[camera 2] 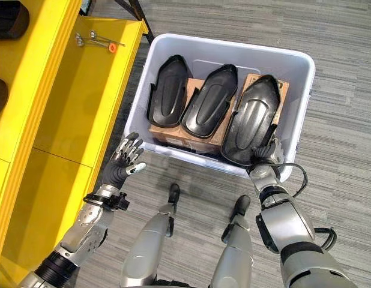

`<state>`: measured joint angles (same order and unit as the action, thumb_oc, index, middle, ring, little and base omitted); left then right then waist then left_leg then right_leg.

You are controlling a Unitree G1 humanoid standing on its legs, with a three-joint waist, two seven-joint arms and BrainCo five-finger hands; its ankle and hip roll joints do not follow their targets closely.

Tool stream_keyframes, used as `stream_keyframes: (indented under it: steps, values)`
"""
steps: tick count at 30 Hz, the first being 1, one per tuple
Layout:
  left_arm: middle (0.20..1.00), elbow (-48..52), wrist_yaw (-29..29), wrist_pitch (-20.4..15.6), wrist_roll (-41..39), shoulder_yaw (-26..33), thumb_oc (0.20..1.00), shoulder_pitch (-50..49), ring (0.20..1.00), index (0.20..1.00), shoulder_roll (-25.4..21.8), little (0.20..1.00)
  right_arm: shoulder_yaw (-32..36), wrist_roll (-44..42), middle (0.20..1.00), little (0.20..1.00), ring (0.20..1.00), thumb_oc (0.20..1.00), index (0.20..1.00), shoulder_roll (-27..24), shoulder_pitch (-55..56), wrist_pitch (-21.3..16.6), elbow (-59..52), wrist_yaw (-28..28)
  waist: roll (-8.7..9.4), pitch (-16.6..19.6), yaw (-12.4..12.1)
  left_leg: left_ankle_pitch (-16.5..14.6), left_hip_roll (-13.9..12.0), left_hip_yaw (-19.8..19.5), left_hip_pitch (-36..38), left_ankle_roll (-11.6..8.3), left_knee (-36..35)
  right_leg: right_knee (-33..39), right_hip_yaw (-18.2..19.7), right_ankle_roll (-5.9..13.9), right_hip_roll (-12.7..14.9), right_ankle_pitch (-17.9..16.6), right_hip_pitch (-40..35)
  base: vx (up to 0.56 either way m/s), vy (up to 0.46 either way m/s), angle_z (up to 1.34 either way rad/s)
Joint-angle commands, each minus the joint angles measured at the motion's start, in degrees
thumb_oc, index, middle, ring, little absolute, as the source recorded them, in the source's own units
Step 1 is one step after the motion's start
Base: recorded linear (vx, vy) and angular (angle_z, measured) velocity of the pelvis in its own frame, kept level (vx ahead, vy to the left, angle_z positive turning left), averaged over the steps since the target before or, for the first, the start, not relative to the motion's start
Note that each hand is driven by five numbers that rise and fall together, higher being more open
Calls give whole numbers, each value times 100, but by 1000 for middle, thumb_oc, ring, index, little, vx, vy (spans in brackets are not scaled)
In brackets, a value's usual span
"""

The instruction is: Move parts from the plastic box to the shelf.

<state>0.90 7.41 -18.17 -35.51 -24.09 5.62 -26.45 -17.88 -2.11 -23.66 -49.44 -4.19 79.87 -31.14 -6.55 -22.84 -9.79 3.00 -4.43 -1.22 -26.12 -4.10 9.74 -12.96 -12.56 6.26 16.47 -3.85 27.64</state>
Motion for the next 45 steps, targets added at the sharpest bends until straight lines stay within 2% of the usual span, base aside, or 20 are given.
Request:
stream_keyframes:
  steps: [1,9,13,19,21,22,24,26,27,32,34,36,45]
  values:
    - [1000,606,-59,-202,-14,103,1000,108,1000,1000,-309,1000,-160,41,200,200,200,200,200,393,481,350,133,512,55,-297,-244,-421,-118,50,-231,33,490,71,287,309,251,21,-531,8,35,21]
    - [1000,611,-13,-186,-49,203,1000,17,1000,1000,-384,1000,104,-378,200,200,200,200,200,381,538,221,68,450,114,-272,-210,-451,-118,55,-184,51,525,67,287,296,257,28,-598,-3,16,4]
    - [1000,586,37,-192,-17,244,1000,-10,1000,1000,-440,1000,510,-1218,200,200,200,200,200,269,677,-119,-235,341,166,-236,-130,-441,-127,65,-87,40,473,89,329,299,248,28,-650,0,0,0]
    - [1000,518,-102,-85,-157,258,1000,-125,1000,1000,-510,1000,1235,-2696,200,200,200,200,200,214,874,-562,-431,520,265,-145,-9,-443,-155,70,119,16,404,178,350,292,216,34,-833,0,0,0]
    - [1000,520,-130,-74,-201,278,1000,-189,1000,1000,-524,1000,1267,-2828,200,200,200,200,200,230,984,-701,-659,528,314,-106,35,-426,-167,77,210,9,363,226,368,293,201,21,-888,-2,-6,-2]
    - [1000,524,-127,-79,-208,302,1000,-223,1000,1000,-542,1000,1196,-2936,200,200,200,200,200,325,1107,-892,-1043,560,376,-76,102,-402,-195,97,283,-5,349,253,383,293,186,9,-950,3,-16,-10]
    - [1000,514,-119,-56,-216,365,1000,-338,1000,1000,-545,1000,1100,-2990,200,200,200,200,200,427,1366,-1057,-1707,584,450,-5,192,-365,-233,111,475,-28,259,302,398,300,181,-4,-1075,5,-12,-12]
    - [1000,518,-137,-41,-233,366,1000,-380,1000,1000,-547,1000,1058,-2928,200,200,200,200,200,454,1450,-1068,-1914,556,485,25,230,-320,-241,119,538,-33,205,342,381,304,190,-33,-1128,14,-21,-9]
    - [1000,530,-160,-31,-266,406,1000,-445,1000,1000,-561,1000,945,-2823,200,200,200,200,200,483,1615,-1130,-2420,555,535,84,283,-310,-270,137,712,-52,120,401,368,318,178,-18,-1275,39,-46,-20]
    - [1000,533,-224,25,-364,530,1000,-685,1000,1000,-470,1000,792,-2489,200,200,200,200,200,436,2105,-1189,-3919,581,693,372,433,-215,-353,222,1174,-68,-142,563,314,350,149,-48,-1637,39,-30,-16]
    - [1000,523,-247,40,-376,544,1000,-721,1000,1000,-450,1000,778,-2418,200,200,200,200,200,439,2202,-1177,-4086,588,720,451,461,-173,-350,230,1225,-55,-213,603,317,353,144,-70,-1672,37,-11,-8]
    - [1000,490,-288,80,-376,619,1000,-848,1000,1000,-397,1000,773,-2294,200,200,200,200,200,429,2434,-1217,-4628,654,797,660,530,-129,-384,300,1427,-55,-368,699,302,368,133,-88,-1827,50,-29,-7]
    - [1000,303,-453,216,-256,1053,1000,-1294,1000,1000,-132,1000,976,-2072,200,200,200,200,200,239,3672,-1213,-6345,1268,885,1412,713,-18,-423,496,2046,-54,-889,1094,175,464,88,-197,-2326,59,-4,-6]
